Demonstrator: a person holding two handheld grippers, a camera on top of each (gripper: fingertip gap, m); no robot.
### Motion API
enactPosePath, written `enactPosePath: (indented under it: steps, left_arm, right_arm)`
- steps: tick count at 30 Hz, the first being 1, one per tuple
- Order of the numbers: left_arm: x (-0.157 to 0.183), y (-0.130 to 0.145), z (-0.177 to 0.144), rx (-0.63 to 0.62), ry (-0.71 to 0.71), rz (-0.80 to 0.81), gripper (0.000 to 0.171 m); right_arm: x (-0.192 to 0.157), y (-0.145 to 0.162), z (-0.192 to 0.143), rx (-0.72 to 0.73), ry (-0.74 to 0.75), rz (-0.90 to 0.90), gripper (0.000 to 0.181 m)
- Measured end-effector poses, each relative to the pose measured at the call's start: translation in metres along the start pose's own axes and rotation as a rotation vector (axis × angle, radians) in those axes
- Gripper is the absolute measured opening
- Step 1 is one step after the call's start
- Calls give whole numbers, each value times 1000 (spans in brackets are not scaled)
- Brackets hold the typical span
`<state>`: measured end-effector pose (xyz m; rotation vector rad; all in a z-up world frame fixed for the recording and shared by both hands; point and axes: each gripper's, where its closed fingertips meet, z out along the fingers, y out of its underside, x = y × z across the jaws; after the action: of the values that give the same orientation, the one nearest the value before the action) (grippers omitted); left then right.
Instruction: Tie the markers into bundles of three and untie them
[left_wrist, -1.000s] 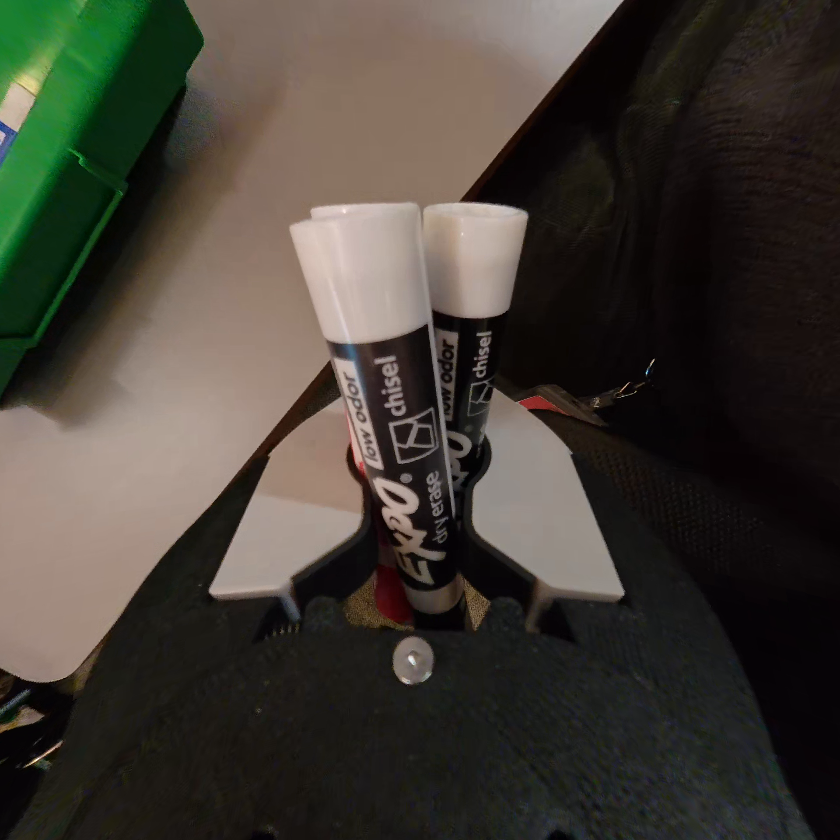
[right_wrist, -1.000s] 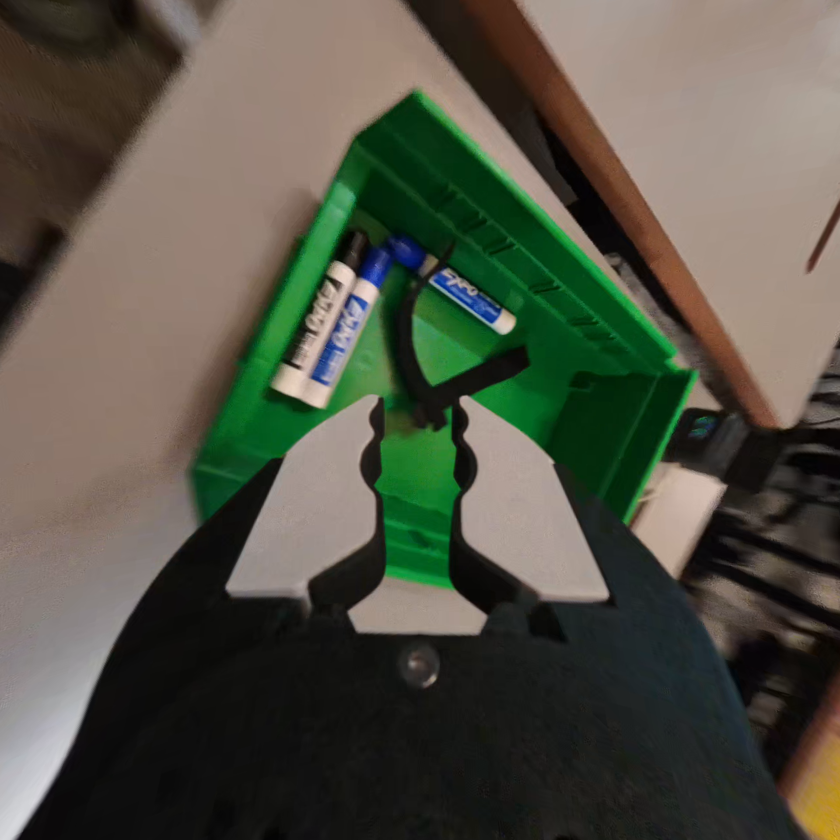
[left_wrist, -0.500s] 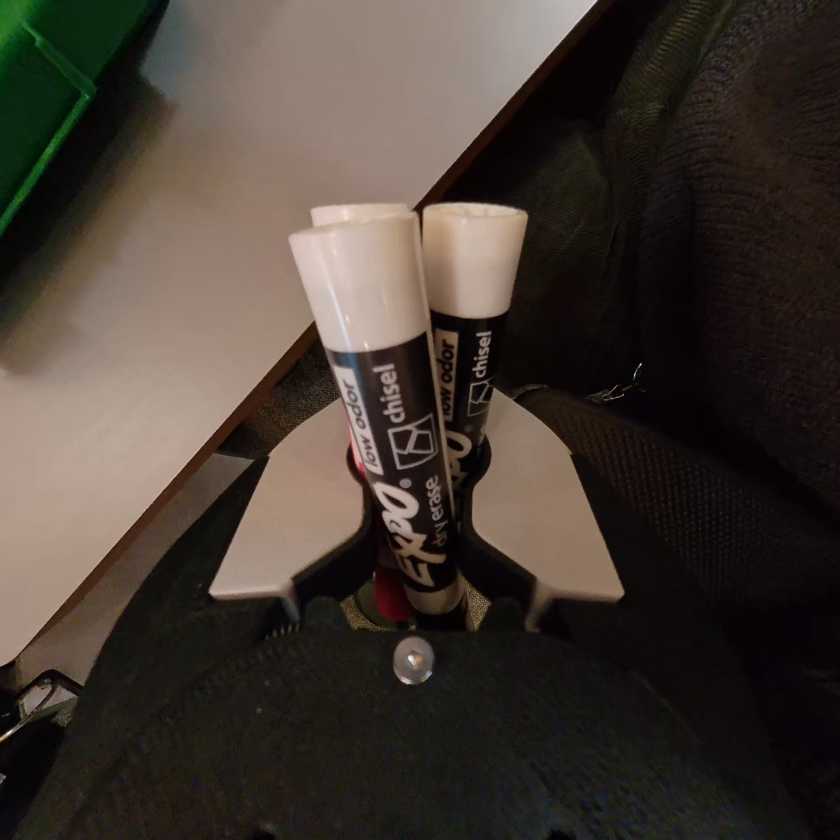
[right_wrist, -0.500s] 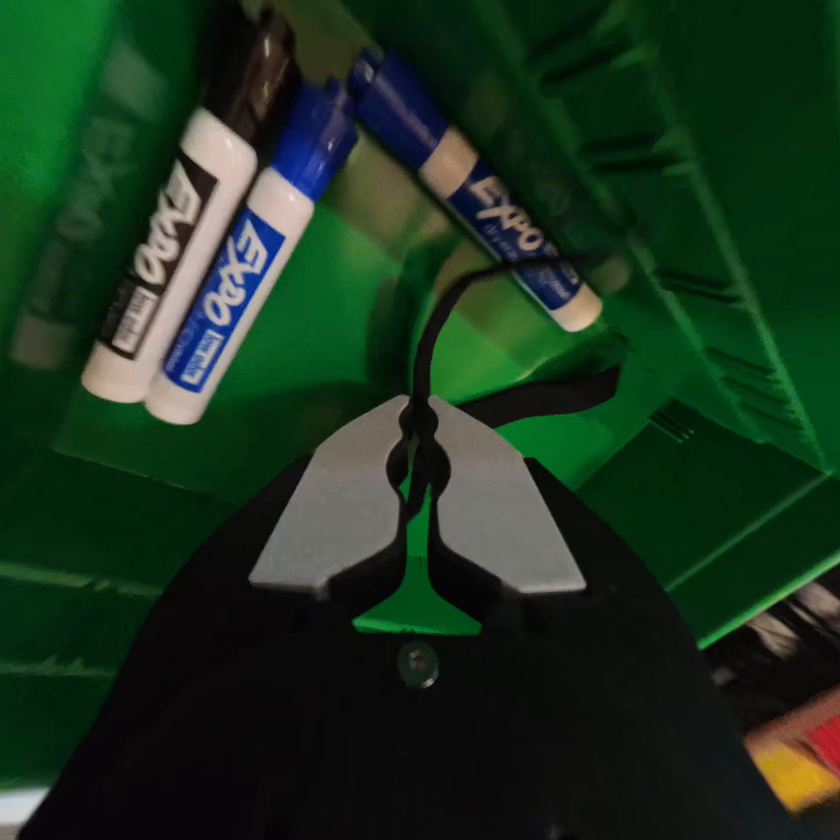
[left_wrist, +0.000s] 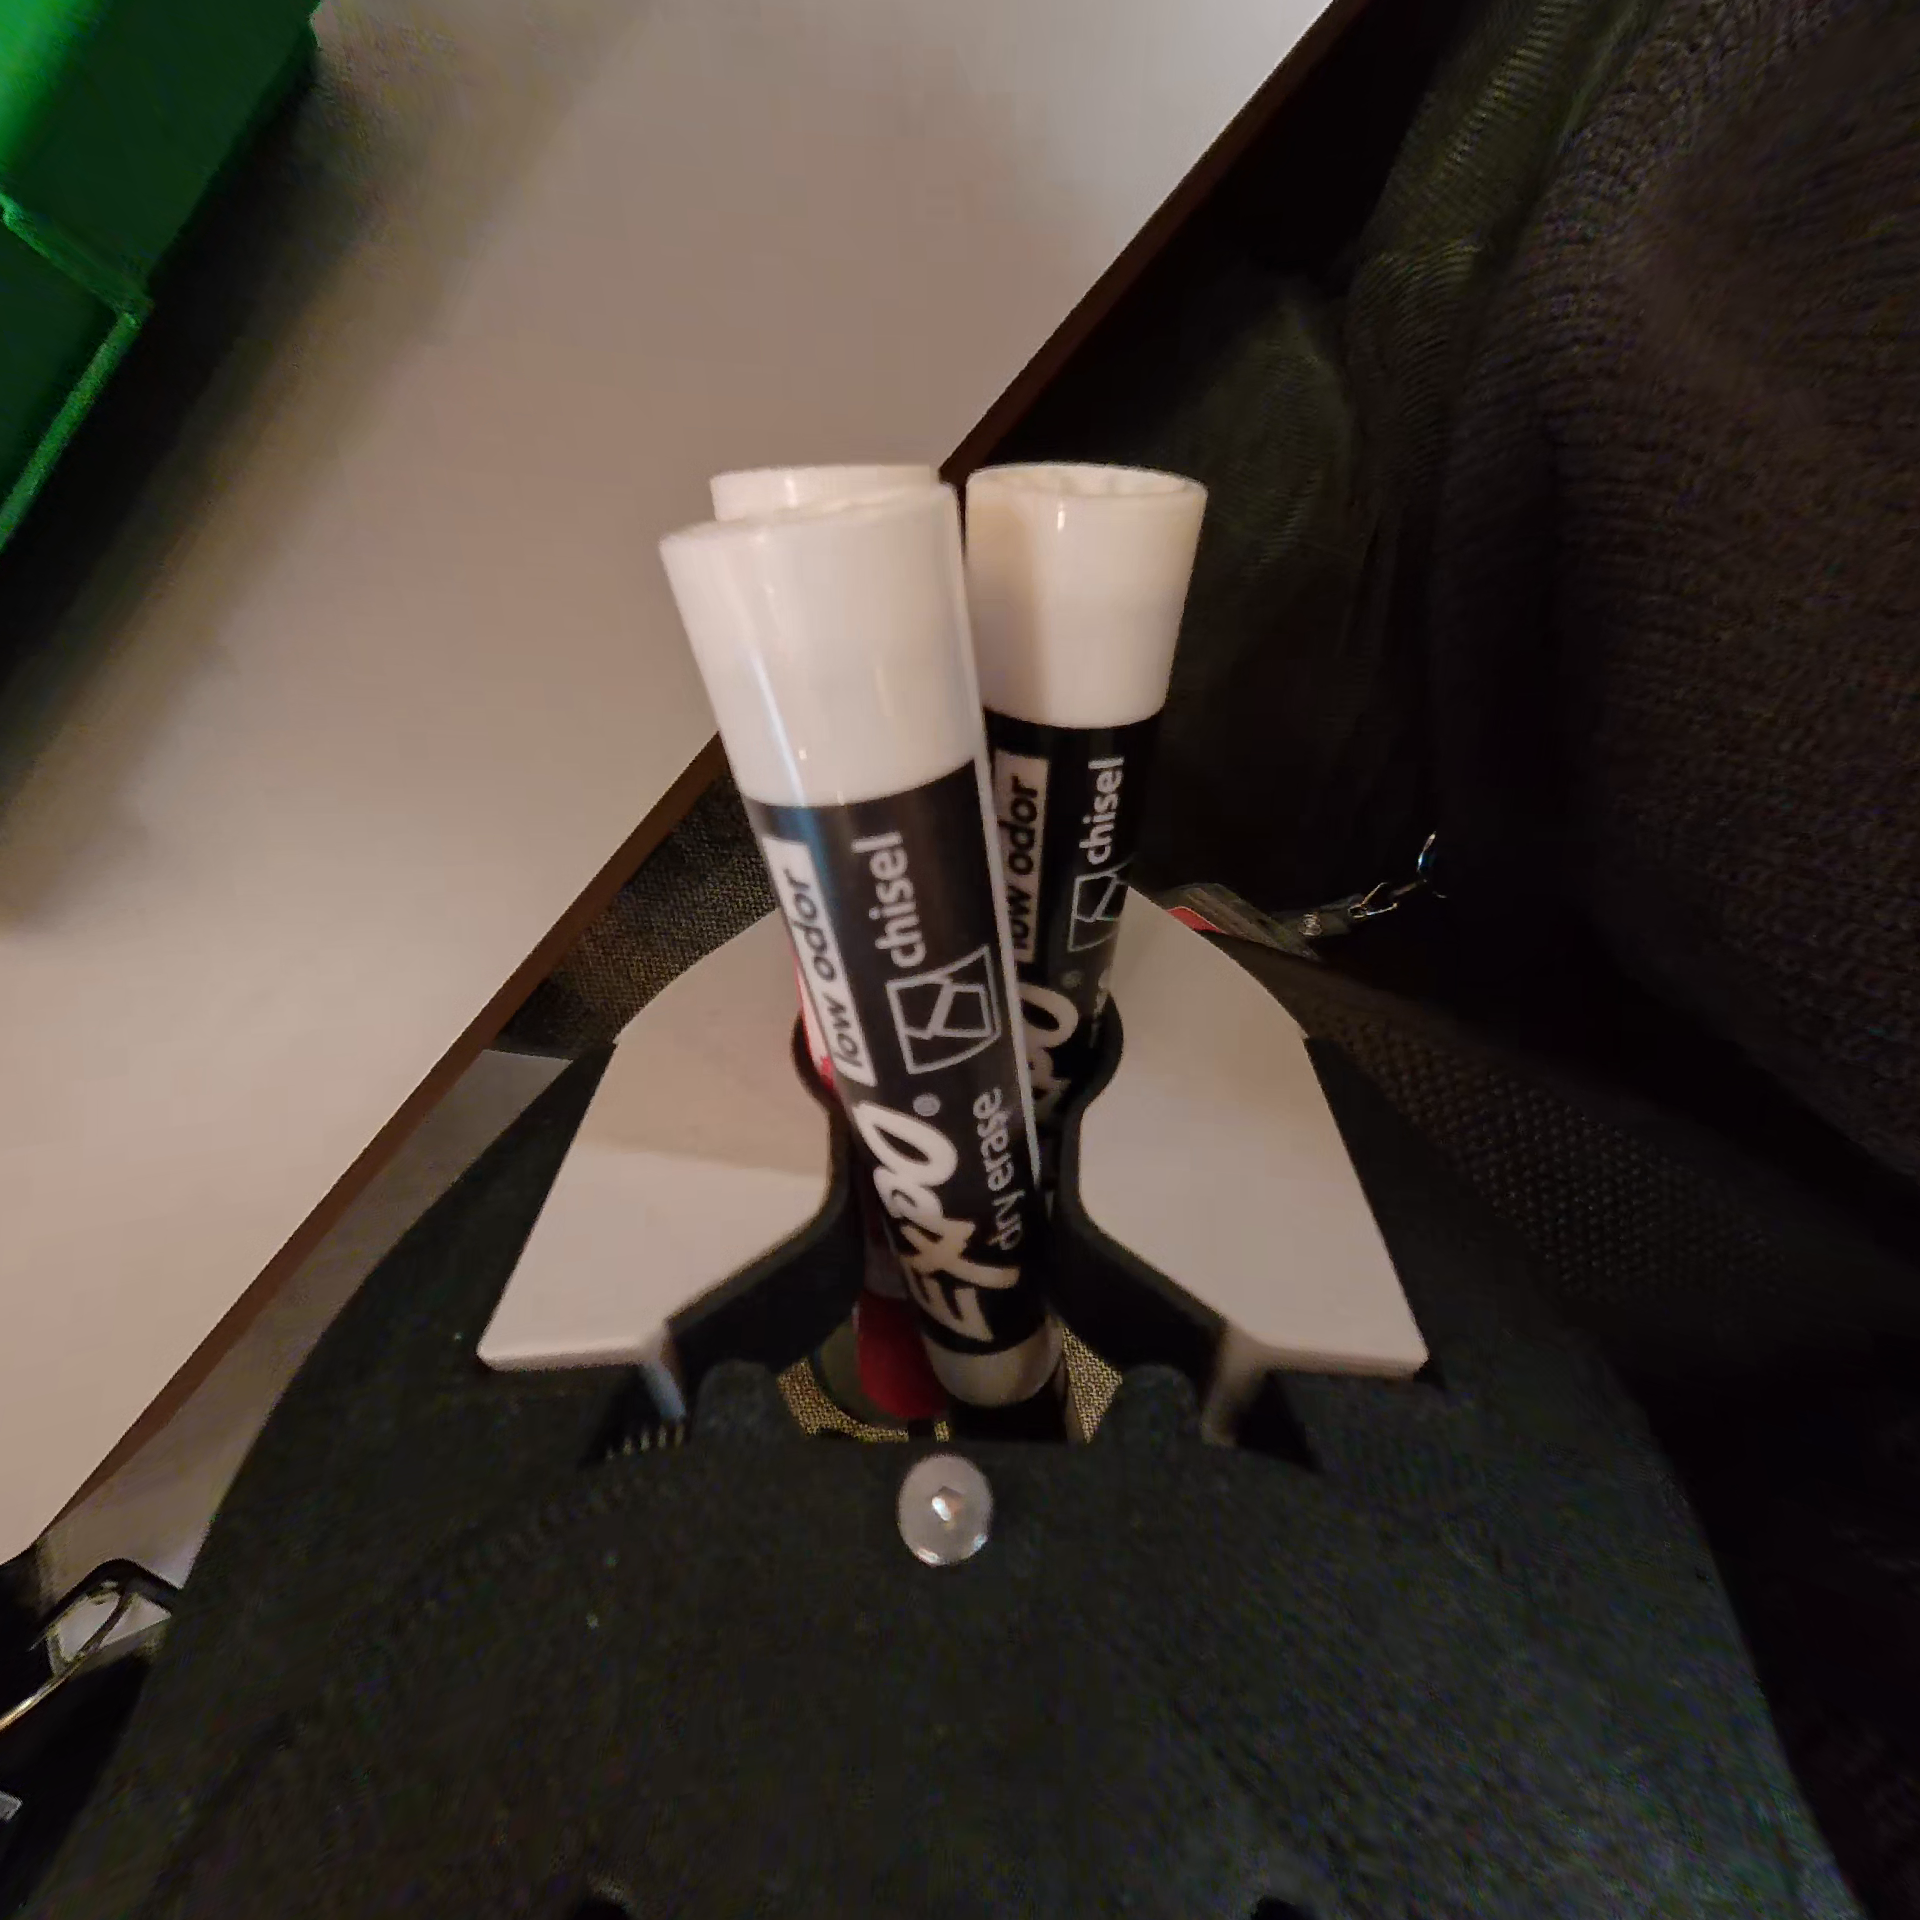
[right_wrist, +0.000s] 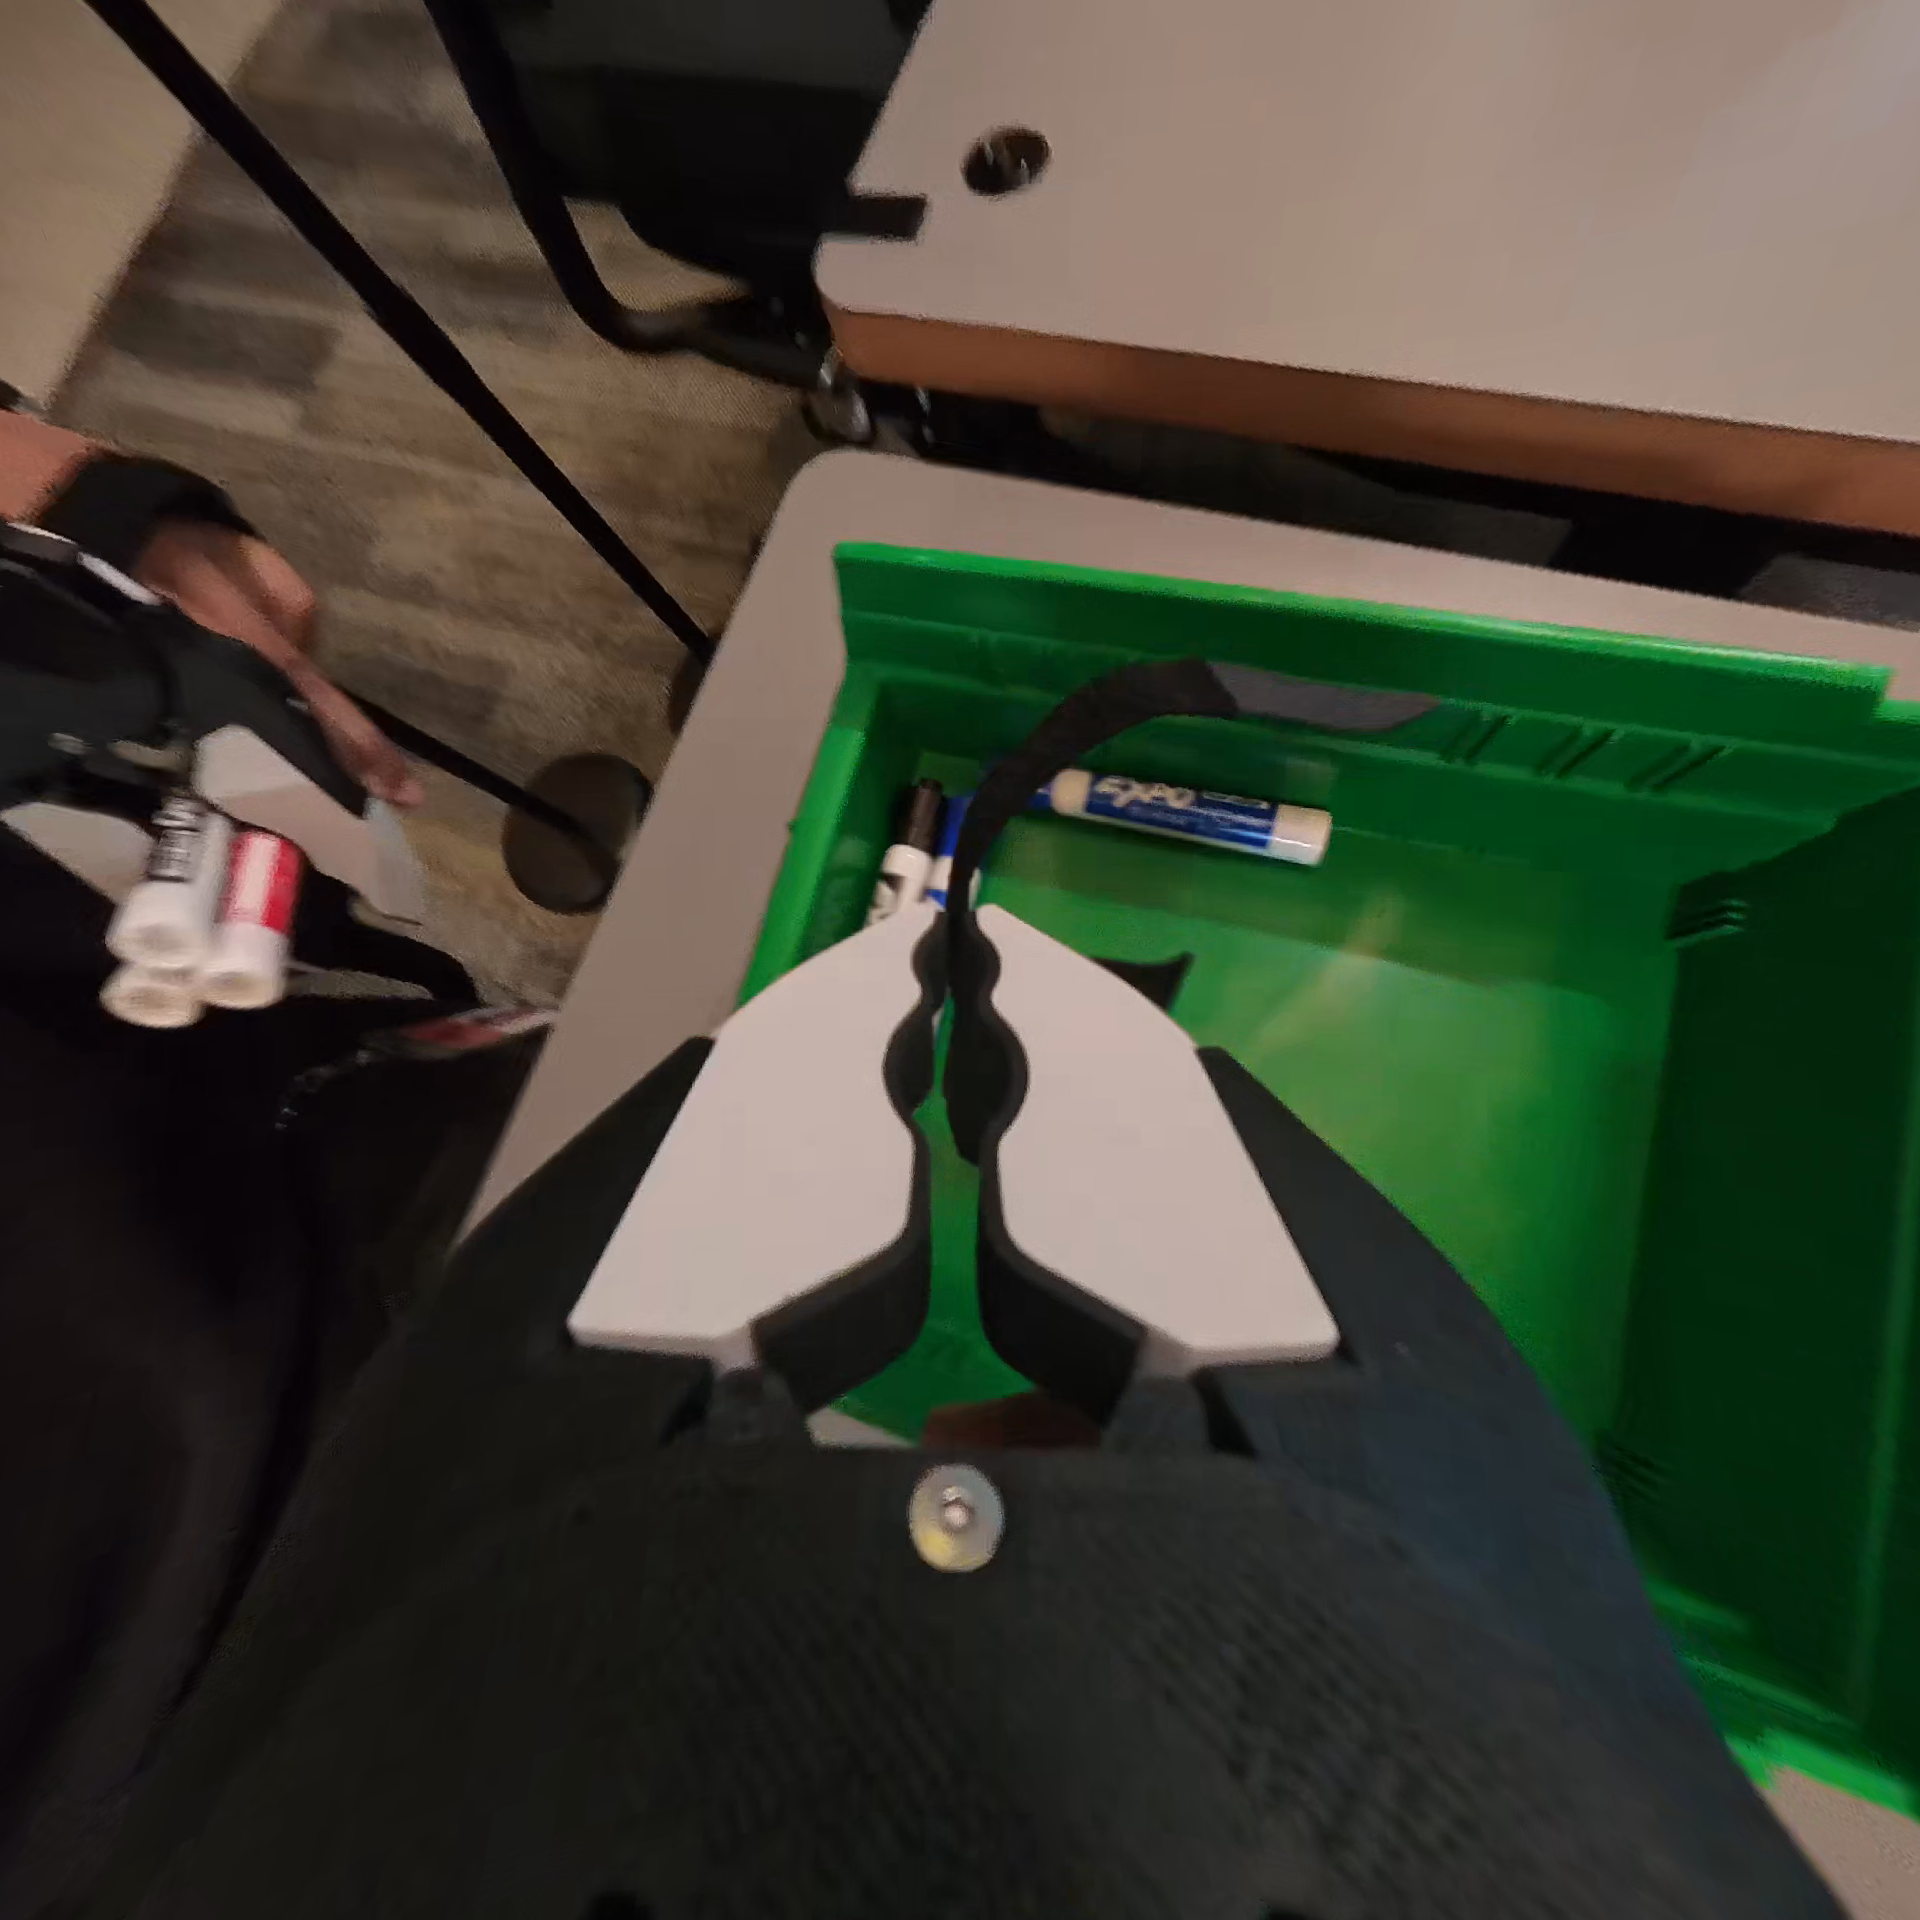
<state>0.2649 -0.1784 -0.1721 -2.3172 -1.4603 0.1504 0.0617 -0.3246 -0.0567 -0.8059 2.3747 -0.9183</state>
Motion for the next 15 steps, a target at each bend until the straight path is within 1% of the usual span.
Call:
enactPosePath:
  steps: [3,4,8,10,12,13,15]
  left_arm:
    - [2,0,-1,-4,0,-2,43]
    - [2,0,-1,-4,0,-4,43]
    - [2,-2,0,-1,9,1,43]
    - [3,-2,3,-11,16,2,43]
    - [3,-2,5,-24,20,2,43]
    - [4,-2,6,-28,22,4,43]
    - [4,-5,7,-34,23,8,43]
  right_arm:
    - [-22,-8,-25,211,-81,117,2]
    - [-22,-1,-30,242,-65,165,2]
    - [-12,58,-39,210,172,228,2]
    - [1,82,-56,216,343,261,2]
    - [12,103,-73,193,494,213,2]
    - [12,110,-77,177,524,187,2]
    - [6,117,-77,176,529,170,2]
